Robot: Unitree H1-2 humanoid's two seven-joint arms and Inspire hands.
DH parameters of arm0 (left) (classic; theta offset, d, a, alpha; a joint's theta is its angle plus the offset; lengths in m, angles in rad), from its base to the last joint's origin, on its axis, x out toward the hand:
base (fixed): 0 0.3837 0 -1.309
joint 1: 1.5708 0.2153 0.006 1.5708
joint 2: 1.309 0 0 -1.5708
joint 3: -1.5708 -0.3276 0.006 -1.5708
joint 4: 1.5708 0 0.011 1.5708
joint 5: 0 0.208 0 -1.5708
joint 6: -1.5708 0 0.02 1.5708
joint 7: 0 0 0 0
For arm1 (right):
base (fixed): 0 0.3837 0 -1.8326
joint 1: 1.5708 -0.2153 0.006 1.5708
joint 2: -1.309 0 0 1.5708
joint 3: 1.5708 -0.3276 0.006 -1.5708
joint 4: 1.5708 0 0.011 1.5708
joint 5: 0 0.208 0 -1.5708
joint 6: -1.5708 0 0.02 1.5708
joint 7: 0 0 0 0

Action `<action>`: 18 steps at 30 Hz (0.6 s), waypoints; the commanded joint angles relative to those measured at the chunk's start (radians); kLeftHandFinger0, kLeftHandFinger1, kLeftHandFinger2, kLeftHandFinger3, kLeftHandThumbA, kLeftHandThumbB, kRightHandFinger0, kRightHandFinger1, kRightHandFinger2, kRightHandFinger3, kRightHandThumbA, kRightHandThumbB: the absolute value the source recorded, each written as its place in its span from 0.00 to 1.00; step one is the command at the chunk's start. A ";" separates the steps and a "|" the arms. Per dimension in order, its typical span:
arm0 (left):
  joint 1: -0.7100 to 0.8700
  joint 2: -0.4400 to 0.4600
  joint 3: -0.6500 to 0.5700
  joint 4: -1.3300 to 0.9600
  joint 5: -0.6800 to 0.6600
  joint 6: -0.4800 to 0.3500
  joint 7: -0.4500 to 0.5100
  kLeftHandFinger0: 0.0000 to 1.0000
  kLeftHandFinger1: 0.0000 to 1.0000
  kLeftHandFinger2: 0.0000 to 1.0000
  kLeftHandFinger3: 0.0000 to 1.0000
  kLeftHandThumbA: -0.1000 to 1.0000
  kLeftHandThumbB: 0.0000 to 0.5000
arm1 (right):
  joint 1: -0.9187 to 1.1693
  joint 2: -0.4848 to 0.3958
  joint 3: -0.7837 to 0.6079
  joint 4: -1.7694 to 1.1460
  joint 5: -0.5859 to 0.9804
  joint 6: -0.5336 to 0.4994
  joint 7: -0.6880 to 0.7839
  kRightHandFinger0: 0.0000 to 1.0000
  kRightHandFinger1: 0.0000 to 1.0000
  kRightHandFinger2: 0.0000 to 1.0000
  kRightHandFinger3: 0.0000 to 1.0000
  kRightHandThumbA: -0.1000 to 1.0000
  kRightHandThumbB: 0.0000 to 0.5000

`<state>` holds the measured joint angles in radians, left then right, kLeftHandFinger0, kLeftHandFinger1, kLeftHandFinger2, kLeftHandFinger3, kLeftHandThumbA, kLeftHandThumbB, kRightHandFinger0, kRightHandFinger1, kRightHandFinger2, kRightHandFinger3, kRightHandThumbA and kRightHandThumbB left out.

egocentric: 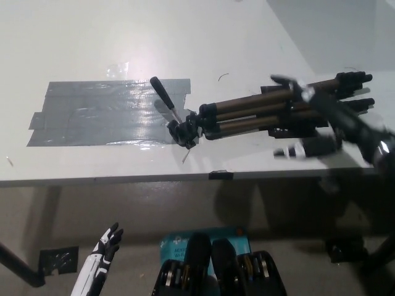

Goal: A person hands a tripod to the robot which it grabs with its right hand and places in the middle of the table in front of it

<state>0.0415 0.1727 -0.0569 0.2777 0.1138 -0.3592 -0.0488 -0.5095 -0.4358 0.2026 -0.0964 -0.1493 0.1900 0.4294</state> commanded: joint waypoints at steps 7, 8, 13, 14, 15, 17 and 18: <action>-0.018 0.021 -0.017 -0.017 -0.014 -0.053 -0.039 1.00 1.00 1.00 1.00 1.00 0.60 | 0.619 0.286 -0.281 -0.472 0.666 -0.262 -0.194 1.00 1.00 1.00 1.00 0.92 0.69; -0.017 0.022 -0.015 -0.015 -0.013 -0.054 -0.037 1.00 1.00 1.00 1.00 1.00 0.63 | 0.626 0.334 -0.280 -0.408 0.623 -0.268 -0.193 1.00 1.00 1.00 1.00 0.95 0.64; -0.004 0.023 -0.010 -0.023 -0.023 -0.054 -0.039 1.00 1.00 1.00 1.00 1.00 0.61 | 0.618 0.453 -0.269 -0.179 0.446 -0.291 -0.203 1.00 1.00 1.00 1.00 1.00 0.44; -0.007 0.022 -0.008 -0.022 -0.025 -0.055 -0.039 1.00 1.00 1.00 1.00 1.00 0.63 | 0.607 0.468 -0.277 -0.132 0.441 -0.279 -0.201 1.00 1.00 1.00 1.00 0.97 0.42; -0.007 0.022 -0.008 -0.022 -0.025 -0.055 -0.039 1.00 1.00 1.00 1.00 1.00 0.63 | 0.607 0.468 -0.277 -0.132 0.441 -0.279 -0.201 1.00 1.00 1.00 1.00 0.97 0.42; -0.022 0.026 -0.002 -0.027 -0.025 -0.051 -0.041 1.00 1.00 1.00 1.00 1.00 0.62 | 0.567 0.497 -0.305 -0.015 0.421 -0.261 -0.197 1.00 1.00 1.00 1.00 0.97 0.32; -0.024 0.027 0.000 -0.028 -0.025 -0.050 -0.041 1.00 1.00 1.00 1.00 1.00 0.63 | 0.564 0.499 -0.310 -0.006 0.416 -0.260 -0.193 1.00 1.00 1.00 1.00 0.96 0.29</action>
<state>0.0386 0.1735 -0.0594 0.2783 0.1089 -0.3619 -0.0688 0.0860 0.0096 -0.0514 -0.1785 0.1624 0.0583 0.3139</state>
